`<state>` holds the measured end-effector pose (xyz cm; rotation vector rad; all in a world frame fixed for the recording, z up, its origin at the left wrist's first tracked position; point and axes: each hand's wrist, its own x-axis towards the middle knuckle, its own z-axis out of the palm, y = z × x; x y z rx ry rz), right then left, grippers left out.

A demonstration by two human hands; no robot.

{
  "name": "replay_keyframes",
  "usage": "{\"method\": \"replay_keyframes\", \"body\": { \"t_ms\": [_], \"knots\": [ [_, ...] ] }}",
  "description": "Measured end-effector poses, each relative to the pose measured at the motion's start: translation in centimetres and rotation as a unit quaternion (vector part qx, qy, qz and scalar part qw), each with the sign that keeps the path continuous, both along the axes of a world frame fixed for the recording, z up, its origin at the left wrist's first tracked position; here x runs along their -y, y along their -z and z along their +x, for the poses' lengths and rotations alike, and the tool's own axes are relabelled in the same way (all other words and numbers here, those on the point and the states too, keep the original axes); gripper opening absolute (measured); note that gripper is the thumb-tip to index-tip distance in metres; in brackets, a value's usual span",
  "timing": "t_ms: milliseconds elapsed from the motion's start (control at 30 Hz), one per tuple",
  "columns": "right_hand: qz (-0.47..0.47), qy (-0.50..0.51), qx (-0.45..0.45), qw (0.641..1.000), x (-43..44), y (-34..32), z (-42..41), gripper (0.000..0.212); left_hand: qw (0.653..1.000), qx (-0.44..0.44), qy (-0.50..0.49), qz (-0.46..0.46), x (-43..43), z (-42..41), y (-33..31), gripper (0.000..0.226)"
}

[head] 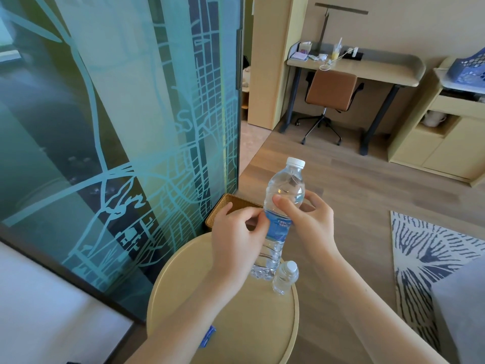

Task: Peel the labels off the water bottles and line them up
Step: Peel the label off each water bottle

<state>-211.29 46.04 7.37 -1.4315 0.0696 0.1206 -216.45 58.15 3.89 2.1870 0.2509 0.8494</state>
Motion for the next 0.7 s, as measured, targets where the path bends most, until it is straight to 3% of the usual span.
{"method": "replay_keyframes", "body": {
  "t_ms": [200,367,467,700],
  "knots": [
    [0.011,-0.018,-0.008,1.000,0.76,-0.33,0.02,0.027,0.974,-0.045,0.065,-0.210,-0.55,-0.44,-0.74,0.015],
    [0.030,-0.028,-0.003,0.999,0.76,-0.35,-0.23,0.026,0.990,-0.018,0.081,-0.116,-0.26,-0.88,-0.33,0.019],
    [0.032,-0.029,0.005,0.999,0.75,-0.41,-0.37,0.026,0.995,0.005,0.078,-0.064,-0.01,-1.04,-0.24,0.009],
    [-0.013,-0.034,0.037,0.999,0.57,-0.30,-0.02,0.032,0.984,-0.022,0.074,-0.161,-0.02,-1.00,-0.14,0.016]
  ]
}}
